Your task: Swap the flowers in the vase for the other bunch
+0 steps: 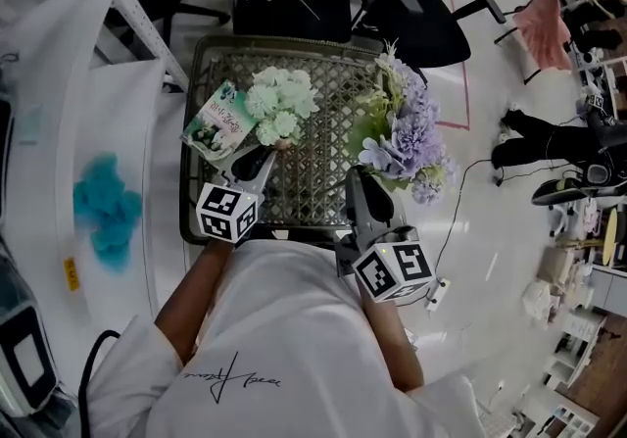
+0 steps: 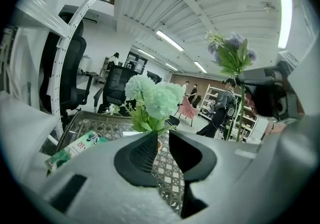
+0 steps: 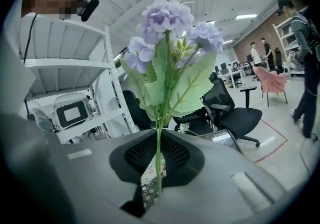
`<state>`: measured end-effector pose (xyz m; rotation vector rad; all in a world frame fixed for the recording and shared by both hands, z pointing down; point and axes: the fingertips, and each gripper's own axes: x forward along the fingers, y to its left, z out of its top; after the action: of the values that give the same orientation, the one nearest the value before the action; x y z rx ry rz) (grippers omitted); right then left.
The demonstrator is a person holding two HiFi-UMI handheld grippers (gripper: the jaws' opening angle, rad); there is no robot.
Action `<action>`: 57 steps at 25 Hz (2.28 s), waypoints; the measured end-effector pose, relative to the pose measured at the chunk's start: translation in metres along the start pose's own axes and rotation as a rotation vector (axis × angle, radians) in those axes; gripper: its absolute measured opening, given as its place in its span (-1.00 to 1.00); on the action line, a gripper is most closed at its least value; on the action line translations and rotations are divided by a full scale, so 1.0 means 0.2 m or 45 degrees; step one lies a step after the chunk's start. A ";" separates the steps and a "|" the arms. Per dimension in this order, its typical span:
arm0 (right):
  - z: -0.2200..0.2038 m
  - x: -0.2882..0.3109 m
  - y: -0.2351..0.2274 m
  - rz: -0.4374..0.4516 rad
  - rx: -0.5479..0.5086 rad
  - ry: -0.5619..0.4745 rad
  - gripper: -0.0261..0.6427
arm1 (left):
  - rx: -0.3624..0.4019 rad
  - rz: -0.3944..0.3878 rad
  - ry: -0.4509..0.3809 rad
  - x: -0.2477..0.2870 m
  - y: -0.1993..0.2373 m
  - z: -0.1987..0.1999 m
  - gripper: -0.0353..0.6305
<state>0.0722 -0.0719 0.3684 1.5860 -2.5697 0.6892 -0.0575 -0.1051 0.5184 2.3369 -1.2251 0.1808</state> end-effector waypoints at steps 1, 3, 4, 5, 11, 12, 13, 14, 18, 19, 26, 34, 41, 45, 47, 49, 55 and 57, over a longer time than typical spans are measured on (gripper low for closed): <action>0.00 0.00 -0.01 -0.006 0.002 -0.003 -0.83 | -0.001 -0.003 0.005 0.01 0.00 -0.01 -0.71; 0.00 0.00 -0.02 -0.008 0.006 -0.002 -0.83 | -0.003 -0.005 0.018 0.02 0.00 -0.03 -0.70; -0.01 0.00 -0.02 -0.007 0.008 0.000 -0.83 | -0.004 -0.004 0.024 0.02 0.01 -0.03 -0.69; -0.01 0.00 -0.02 -0.005 0.010 0.003 -0.83 | -0.004 -0.002 0.028 0.02 0.01 -0.03 -0.69; -0.02 0.03 -0.03 0.017 0.021 0.030 -0.83 | 0.015 0.001 0.036 0.07 0.01 -0.03 -0.59; -0.02 0.03 -0.03 0.019 0.023 0.033 -0.83 | 0.020 0.000 0.037 0.07 0.01 -0.03 -0.56; -0.02 0.03 -0.03 0.021 0.025 0.034 -0.83 | 0.024 0.000 0.039 0.08 0.00 -0.03 -0.52; -0.02 0.03 -0.03 0.022 0.026 0.035 -0.83 | 0.026 0.000 0.041 0.09 0.00 -0.04 -0.51; -0.04 0.03 -0.05 0.017 0.030 0.032 -0.83 | 0.035 0.006 0.038 0.12 0.02 -0.07 -0.46; -0.04 0.03 -0.06 0.015 0.032 0.030 -0.83 | 0.039 0.009 0.040 0.13 0.02 -0.07 -0.45; -0.02 -0.01 -0.10 0.004 0.041 0.027 -0.83 | 0.044 0.034 0.051 0.18 0.02 -0.09 -0.36; -0.03 -0.03 -0.13 -0.008 0.042 0.026 -0.83 | 0.010 0.054 0.048 0.22 0.04 -0.13 -0.30; -0.03 -0.01 -0.15 -0.011 0.041 0.035 -0.83 | 0.037 0.055 0.058 0.27 0.06 -0.15 -0.29; -0.03 -0.01 -0.15 -0.010 0.038 0.038 -0.83 | 0.041 0.064 0.068 0.30 0.08 -0.15 -0.29; -0.03 -0.01 -0.16 -0.014 0.036 0.040 -0.83 | 0.039 0.063 0.063 0.31 0.09 -0.15 -0.29; -0.03 -0.01 -0.16 -0.020 0.035 0.040 -0.83 | 0.052 0.056 0.060 0.32 0.10 -0.15 -0.29; -0.03 -0.01 -0.17 -0.029 0.034 0.042 -0.83 | 0.078 0.049 0.083 0.35 0.12 -0.17 -0.29; -0.03 -0.01 -0.17 -0.029 0.035 0.042 -0.83 | 0.083 0.046 0.087 0.36 0.12 -0.17 -0.28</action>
<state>0.1009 -0.0800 0.3852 1.5953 -2.5257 0.7457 -0.0306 -0.1533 0.5806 2.3450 -1.2455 0.3151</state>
